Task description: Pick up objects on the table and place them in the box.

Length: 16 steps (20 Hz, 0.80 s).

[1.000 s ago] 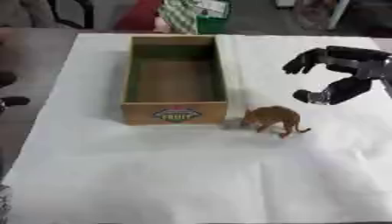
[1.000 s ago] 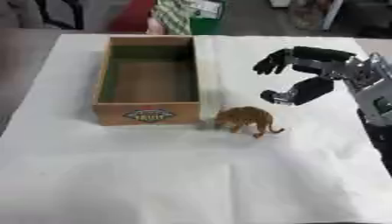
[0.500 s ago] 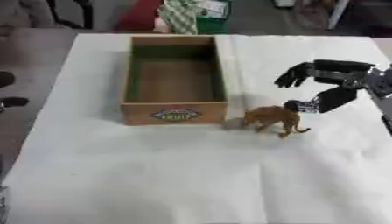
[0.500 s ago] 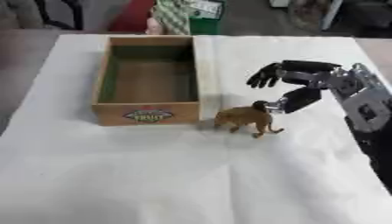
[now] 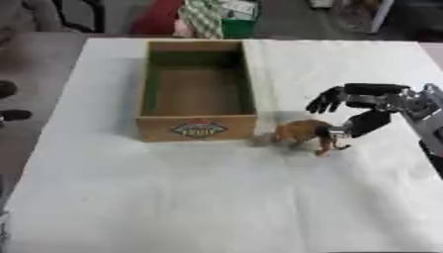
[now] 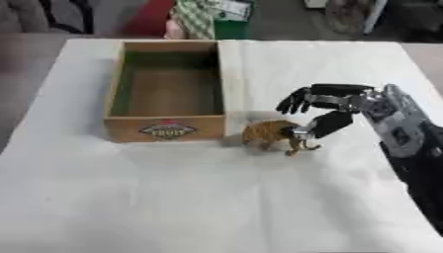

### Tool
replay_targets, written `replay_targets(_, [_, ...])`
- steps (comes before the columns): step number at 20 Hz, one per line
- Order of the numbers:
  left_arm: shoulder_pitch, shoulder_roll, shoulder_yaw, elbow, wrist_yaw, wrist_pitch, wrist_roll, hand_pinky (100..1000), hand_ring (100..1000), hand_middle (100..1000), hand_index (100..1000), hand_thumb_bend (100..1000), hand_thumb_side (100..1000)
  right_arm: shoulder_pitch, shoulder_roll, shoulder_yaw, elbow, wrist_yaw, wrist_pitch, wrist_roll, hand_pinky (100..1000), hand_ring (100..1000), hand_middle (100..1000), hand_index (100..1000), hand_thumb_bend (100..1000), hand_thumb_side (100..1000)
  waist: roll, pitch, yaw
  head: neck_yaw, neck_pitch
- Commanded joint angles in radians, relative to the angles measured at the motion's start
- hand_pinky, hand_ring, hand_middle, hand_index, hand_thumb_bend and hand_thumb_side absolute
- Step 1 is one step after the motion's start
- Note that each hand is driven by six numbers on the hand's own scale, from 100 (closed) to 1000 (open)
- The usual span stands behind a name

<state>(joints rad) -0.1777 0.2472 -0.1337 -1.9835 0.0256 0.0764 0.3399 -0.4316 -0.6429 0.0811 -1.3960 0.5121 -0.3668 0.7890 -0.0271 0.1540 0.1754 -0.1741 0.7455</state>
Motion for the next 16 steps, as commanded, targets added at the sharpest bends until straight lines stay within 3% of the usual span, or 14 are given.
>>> replay_targets(1, [-0.012,0.015,-0.001,-0.016,0.002,-0.001,-0.003,569,767,615,631,100,756,-0.011,-0.016,0.001,0.002,0.012,-0.11,0.111,764,811,788,907,358,780,0.0,-0.012,0.001,-0.002,-0.009])
replay_targets(6, [-0.012,0.015,-0.002,-0.016,0.003,-0.001,-0.004,569,768,615,631,100,757,-0.01,-0.009,0.021,0.022,0.039,-0.12,0.118,766,811,789,906,385,803,0.0,-0.012,0.003,-0.004,-0.008])
replay_targets(11, [-0.012,0.015,-0.002,-0.016,0.003,0.0,-0.004,569,769,615,631,100,758,-0.01,-0.001,0.027,0.037,0.062,-0.131,0.111,760,780,759,881,350,770,0.0,-0.012,0.003,-0.005,-0.007])
replay_targets(16, [-0.011,0.014,-0.002,-0.016,0.003,0.0,-0.005,569,770,616,631,100,758,-0.011,0.003,0.031,0.04,0.076,-0.138,0.096,735,710,676,768,315,728,-0.001,-0.012,0.004,-0.005,-0.007])
